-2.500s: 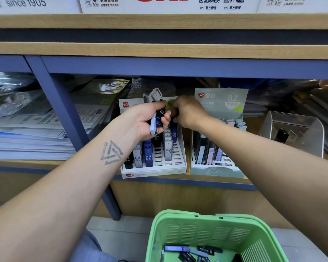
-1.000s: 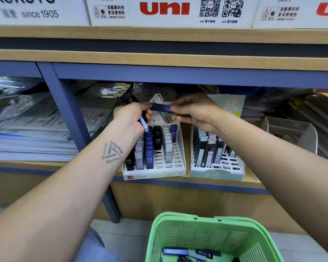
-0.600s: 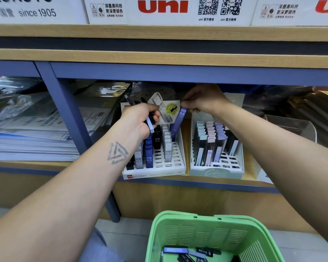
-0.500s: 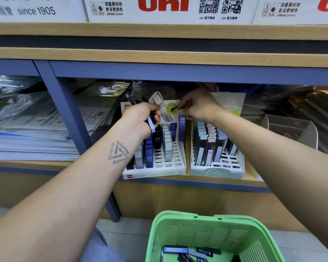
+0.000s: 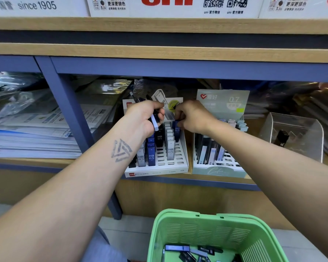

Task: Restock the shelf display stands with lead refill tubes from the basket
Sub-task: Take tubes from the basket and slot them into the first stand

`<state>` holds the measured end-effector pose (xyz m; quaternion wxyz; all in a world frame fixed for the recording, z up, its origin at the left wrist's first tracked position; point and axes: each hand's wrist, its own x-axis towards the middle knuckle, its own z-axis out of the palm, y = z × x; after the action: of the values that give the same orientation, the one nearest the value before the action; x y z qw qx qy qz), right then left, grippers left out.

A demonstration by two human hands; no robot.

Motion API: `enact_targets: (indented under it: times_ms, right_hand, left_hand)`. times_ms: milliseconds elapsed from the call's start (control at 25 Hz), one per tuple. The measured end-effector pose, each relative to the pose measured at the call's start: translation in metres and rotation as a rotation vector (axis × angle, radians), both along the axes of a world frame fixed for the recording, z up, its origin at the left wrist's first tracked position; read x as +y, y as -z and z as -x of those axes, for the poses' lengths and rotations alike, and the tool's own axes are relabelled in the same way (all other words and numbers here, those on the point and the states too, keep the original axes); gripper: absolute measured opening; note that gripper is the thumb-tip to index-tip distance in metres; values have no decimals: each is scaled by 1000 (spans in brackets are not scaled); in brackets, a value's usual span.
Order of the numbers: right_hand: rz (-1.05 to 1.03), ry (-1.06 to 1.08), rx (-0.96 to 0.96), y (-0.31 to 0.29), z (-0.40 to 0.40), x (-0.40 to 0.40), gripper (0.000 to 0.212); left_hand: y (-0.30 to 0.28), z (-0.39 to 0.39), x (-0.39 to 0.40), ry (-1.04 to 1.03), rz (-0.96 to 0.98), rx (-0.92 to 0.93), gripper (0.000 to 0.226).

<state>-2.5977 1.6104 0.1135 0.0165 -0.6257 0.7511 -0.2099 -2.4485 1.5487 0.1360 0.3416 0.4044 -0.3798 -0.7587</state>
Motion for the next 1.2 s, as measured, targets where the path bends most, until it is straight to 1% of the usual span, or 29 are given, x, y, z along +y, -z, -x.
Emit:
enact_targets:
  times_ms: [160, 240, 440, 520, 600, 640, 680, 760, 800, 840, 880, 920, 960, 1040, 1120, 1200]
  right_hand:
    - [-42, 0, -3, -1, -1, -1, 12]
    - [-57, 18, 48, 2, 0, -5, 10]
    - [-82, 82, 264, 9, -6, -8, 17]
    - [-99, 65, 287, 4, -8, -5, 16]
    - [-123, 65, 294, -4, -11, -1, 21]
    - [-91, 63, 205, -9, -14, 3, 25]
    - [-34, 62, 16, -15, -18, 7, 26]
    - [61, 28, -577, -27, -32, 26, 20]
    - [46, -12, -841, -31, -37, 37, 10]
    - [4, -57, -991, -32, -42, 46, 7]
    - [-46, -88, -1032, -31, -44, 53, 18]
    - [-83, -114, -1032, -28, -45, 58, 26]
    - [-86, -129, -1020, -26, -46, 61, 29]
    - [-71, -136, -1017, -24, -43, 63, 23]
    - [-70, -134, -1014, -25, -37, 71, 17]
    - [-66, -128, -1080, -24, -24, 84, 30]
  left_hand:
    - [-1, 0, 1, -3, -6, 0, 13]
    - [-2, -1, 3, -10, -3, 2, 14]
    - [-2, 0, 4, 3, -7, -16, 15]
    - [0, 1, 5, 22, -7, -27, 16]
    - [4, 2, 8, 36, -15, -41, 18]
    - [5, 3, 9, 42, -19, -42, 19]
    - [7, 4, 10, 41, -18, -44, 20]
    - [10, 8, 7, -4, -4, -49, 20]
    - [11, 10, 6, -41, 6, -55, 18]
    - [13, 13, 5, -87, 24, -63, 13]
    - [14, 17, 6, -133, 46, -74, 7]
    - [15, 20, 8, -171, 77, -93, 3]
    - [15, 22, 10, -197, 104, -114, 3]
    - [13, 24, 15, -201, 109, -104, 5]
    - [9, 21, 18, -154, 59, -46, 14]
    - [6, 17, 17, -96, 59, -48, 16]
